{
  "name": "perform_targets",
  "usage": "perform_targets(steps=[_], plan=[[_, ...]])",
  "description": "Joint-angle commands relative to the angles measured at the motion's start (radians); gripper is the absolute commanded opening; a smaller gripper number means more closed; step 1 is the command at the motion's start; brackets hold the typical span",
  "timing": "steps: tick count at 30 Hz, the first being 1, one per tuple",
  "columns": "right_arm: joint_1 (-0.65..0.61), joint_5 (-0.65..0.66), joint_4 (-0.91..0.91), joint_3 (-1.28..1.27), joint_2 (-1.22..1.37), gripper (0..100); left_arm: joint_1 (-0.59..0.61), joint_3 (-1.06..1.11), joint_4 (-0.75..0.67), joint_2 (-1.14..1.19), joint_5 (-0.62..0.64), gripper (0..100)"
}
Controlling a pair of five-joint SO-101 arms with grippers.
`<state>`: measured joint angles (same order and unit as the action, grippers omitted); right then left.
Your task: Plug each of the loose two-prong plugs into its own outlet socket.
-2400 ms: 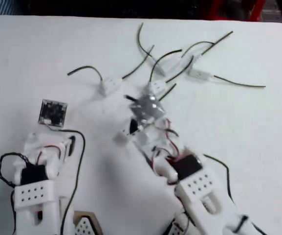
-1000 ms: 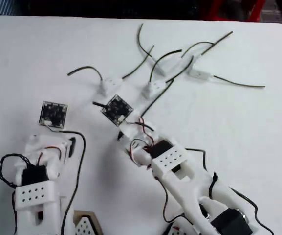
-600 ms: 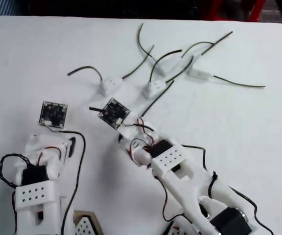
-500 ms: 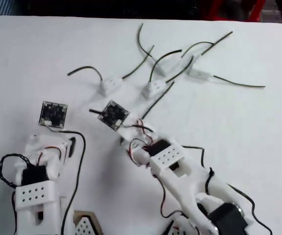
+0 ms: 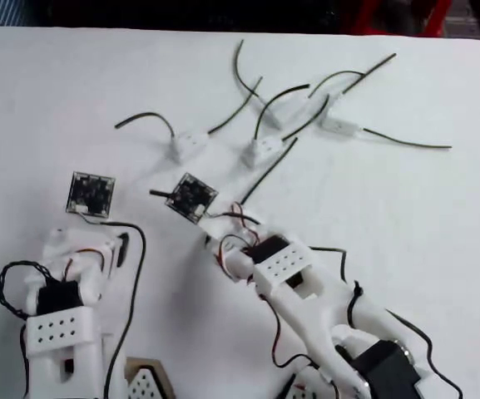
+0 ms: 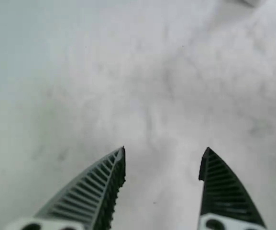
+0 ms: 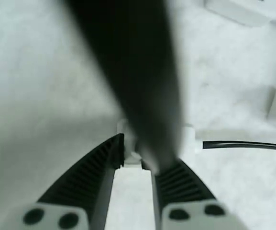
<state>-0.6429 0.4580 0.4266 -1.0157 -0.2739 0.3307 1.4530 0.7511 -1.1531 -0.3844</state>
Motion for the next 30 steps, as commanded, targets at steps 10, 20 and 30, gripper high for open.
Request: perform_targets(steps=[10,20,30], plan=[[0.24,-0.226,-0.01,0.224,-0.061,1.8,0.007,-0.006,-0.023,-0.018,0.0,25],[0.337,-0.443,-0.22,0.362,0.22,2.4,0.007,-0.006,-0.023,-0.018,0.0,25],[0.337,-0.446,-0.053,0.393,0.173,14.5,0.007,-0.006,-0.023,-0.018,0.0,25]])
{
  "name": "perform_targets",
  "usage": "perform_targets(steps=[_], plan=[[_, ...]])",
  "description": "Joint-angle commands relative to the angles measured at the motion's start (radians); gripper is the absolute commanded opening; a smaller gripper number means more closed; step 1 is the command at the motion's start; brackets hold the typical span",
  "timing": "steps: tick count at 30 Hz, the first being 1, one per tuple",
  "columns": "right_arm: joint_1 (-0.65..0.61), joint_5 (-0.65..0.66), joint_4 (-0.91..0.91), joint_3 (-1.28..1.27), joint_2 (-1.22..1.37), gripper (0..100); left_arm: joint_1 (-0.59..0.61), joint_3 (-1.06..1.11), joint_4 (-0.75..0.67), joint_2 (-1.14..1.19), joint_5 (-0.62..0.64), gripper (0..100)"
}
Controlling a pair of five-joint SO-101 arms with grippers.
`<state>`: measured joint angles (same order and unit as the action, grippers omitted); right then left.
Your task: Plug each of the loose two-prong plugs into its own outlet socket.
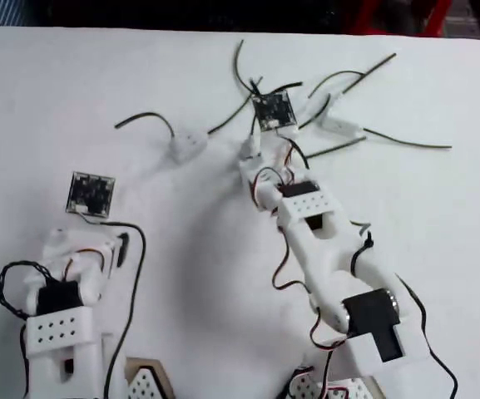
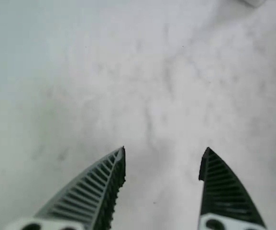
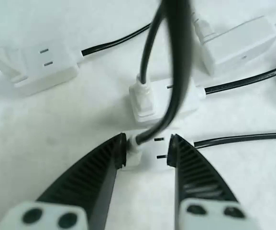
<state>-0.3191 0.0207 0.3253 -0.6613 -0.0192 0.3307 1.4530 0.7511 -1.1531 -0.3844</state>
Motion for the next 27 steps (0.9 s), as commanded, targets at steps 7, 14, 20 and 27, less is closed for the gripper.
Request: perform_targets(steps=[7,14,20,27], plan=[[0.015,-0.009,0.291,0.031,-0.288,14.5,0.007,-0.006,-0.023,-0.018,0.0,25],[-0.024,-0.002,0.335,-0.16,-0.501,14.1,0.007,-0.006,-0.023,-0.018,0.0,25],[-0.13,0.0,0.328,-0.301,-0.685,7.0,0.005,-0.003,-0.043,-0.019,0.0,25],[-0.134,0.002,0.185,-0.46,-0.866,1.5,0.004,-0.008,-0.043,-0.019,0.002,16]])
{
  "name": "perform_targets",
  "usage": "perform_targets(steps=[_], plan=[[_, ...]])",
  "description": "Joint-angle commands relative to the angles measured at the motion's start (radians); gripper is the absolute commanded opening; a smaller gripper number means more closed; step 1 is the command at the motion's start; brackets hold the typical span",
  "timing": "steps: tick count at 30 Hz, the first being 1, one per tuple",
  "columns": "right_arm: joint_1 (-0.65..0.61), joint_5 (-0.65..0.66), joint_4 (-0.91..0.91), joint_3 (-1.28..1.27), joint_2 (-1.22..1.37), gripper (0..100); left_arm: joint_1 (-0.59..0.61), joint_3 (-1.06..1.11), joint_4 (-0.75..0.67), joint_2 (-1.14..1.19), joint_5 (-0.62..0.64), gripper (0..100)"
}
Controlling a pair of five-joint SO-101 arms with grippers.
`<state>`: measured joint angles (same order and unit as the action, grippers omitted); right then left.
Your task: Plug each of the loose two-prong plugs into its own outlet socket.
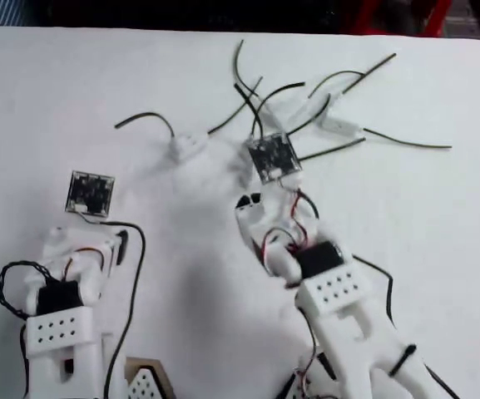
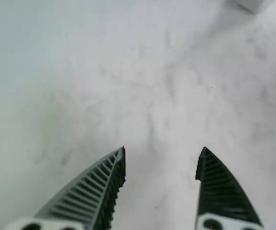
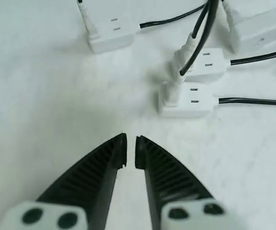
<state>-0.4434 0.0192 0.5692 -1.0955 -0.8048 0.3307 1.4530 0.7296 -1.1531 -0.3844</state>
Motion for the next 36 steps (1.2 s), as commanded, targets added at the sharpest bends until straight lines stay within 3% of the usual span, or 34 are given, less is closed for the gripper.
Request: perform_targets(steps=[1,4,10,16,21,26,36], plan=[[-0.01,0.003,-0.068,-0.04,-0.105,1.7,-0.005,-0.009,-0.021,-0.019,0.0,11],[-0.01,0.003,-0.059,-0.06,-0.186,1.7,-0.05,-0.009,-0.021,-0.019,-0.012,1],[-0.01,0.003,-0.038,-0.129,-0.343,1.7,-0.059,-0.006,-0.021,-0.033,-0.041,2],[-0.01,0.002,0.15,-0.155,-0.476,1.7,-0.064,0.081,-0.009,-0.242,-0.018,2],[-0.001,-0.006,0.272,-0.16,-0.542,2.0,-0.064,0.143,0.095,-0.47,-0.017,3],[0.104,-0.008,0.351,-0.195,-0.601,2.1,-0.068,0.186,0.201,-0.664,-0.014,3],[0.183,-0.008,0.354,-0.485,-0.866,2.1,-0.179,0.212,0.209,-0.671,-0.012,3]])
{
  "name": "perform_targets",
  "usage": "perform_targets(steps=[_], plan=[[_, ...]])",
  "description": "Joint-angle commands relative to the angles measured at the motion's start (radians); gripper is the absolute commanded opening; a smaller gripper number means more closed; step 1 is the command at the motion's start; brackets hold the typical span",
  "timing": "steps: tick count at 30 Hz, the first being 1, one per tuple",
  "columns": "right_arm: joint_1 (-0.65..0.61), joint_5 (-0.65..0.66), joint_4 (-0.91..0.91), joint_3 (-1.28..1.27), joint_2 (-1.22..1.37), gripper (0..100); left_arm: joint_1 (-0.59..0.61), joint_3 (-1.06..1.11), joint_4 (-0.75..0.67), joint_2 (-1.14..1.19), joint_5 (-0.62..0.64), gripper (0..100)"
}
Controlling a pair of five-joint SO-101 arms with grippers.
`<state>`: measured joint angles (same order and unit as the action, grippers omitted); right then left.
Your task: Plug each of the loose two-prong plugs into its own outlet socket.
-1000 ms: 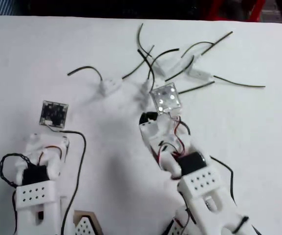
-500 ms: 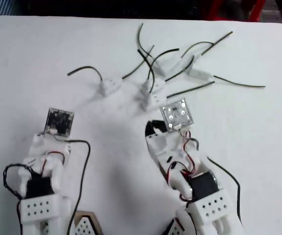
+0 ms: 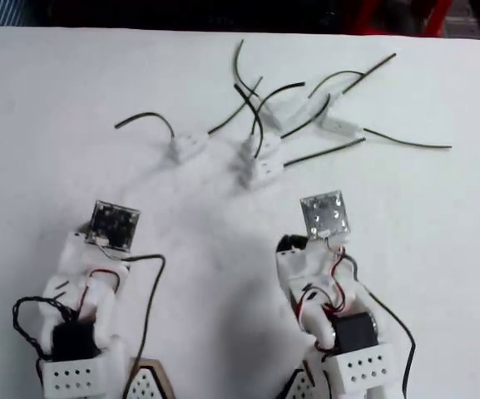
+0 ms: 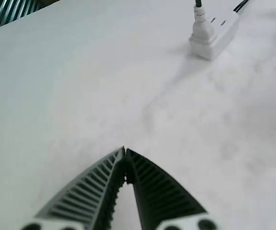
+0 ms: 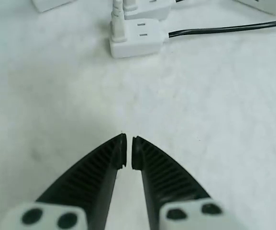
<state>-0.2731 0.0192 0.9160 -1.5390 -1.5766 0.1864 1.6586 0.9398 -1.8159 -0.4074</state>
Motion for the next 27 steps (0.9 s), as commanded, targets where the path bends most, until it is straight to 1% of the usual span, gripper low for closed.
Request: perform_targets(steps=[1,4,10,16,22,27], plan=[[0.013,-0.008,0.007,-0.075,-0.136,2.1,-0.045,0.014,-0.003,-0.008,0.011,3],[0.013,-0.008,0.019,-0.155,-0.236,1.9,-0.073,0.034,-0.003,-0.008,0.011,3],[0.031,-0.003,0.114,-0.153,-0.208,2.1,-0.076,0.034,0.017,-0.005,0.011,3],[0.045,-0.006,0.229,-0.153,-0.208,1.9,-0.076,0.034,0.173,-0.005,0.009,2],[0.045,0.0,0.257,-0.153,-0.202,1.9,-0.073,0.034,0.273,-0.005,0.011,2],[0.045,0.0,0.343,-0.153,-0.208,1.9,-0.062,0.034,0.33,-0.005,0.021,2]])
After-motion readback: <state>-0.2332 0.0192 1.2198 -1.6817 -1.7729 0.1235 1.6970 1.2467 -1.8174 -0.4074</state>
